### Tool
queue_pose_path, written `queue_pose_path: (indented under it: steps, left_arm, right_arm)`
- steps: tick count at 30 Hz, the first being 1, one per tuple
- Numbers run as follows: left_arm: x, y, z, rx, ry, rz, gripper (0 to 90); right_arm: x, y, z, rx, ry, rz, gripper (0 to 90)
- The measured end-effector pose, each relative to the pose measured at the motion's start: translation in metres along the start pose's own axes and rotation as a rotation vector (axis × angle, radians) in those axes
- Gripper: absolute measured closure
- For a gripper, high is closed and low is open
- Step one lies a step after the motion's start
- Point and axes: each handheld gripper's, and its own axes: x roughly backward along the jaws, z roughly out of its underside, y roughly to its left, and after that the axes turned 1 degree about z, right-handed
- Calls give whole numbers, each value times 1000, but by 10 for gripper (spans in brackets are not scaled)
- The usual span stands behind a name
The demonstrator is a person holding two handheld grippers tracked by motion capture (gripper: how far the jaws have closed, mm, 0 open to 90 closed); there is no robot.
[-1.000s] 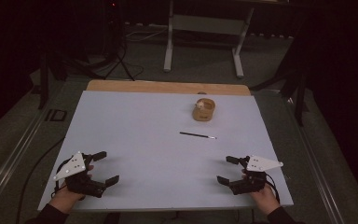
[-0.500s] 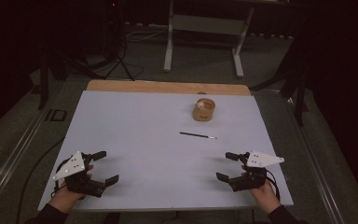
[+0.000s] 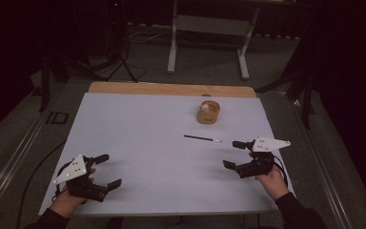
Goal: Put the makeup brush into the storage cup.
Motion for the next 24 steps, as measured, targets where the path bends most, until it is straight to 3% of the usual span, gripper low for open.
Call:
queue_pose_path:
  steps: [9,16,19,24]
  left_arm:
    - [0,0,0,1,-2,1,0]
    - [-1,-1,-1,-5,2,4,0]
    - [0,-1,-1,-4,-6,6,0]
    - [0,-1,-1,-4,-2,9,0]
  right_arm:
    - [-15,-12,1,22,93,33,152]
    - [-31,-23,-2,35,153,-9,152]
    - [-38,-26,-4,63,182,-4,147]
    - [-47,-36,-7,54,225,-11,147]
